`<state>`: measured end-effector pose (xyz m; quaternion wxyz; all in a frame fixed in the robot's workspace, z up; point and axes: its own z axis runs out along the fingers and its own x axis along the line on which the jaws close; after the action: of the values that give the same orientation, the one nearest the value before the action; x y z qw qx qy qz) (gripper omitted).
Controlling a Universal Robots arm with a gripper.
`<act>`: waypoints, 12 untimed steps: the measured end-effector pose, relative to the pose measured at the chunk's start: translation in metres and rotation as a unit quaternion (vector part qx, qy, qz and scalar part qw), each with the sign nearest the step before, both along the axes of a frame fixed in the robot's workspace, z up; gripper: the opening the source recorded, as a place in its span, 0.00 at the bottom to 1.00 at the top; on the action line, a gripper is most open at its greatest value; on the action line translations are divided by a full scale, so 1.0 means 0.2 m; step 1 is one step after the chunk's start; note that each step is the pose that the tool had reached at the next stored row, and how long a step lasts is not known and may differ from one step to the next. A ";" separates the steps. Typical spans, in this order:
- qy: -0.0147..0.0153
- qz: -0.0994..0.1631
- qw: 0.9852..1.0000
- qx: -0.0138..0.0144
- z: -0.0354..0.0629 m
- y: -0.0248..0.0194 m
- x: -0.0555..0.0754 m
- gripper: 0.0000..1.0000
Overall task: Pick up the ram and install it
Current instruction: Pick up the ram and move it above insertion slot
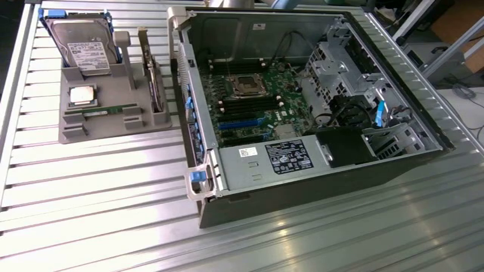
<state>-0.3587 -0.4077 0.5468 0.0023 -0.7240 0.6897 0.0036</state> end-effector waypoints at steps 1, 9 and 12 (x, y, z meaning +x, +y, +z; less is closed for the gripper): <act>0.001 0.000 1.000 0.000 -0.005 0.000 0.01 0.12; 0.007 0.000 1.000 0.000 -0.054 -0.001 0.04 0.12; 0.008 0.000 1.000 0.000 -0.067 -0.001 0.05 0.12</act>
<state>-0.3485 -0.4079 0.5334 -0.0035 -0.7240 0.6897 0.0096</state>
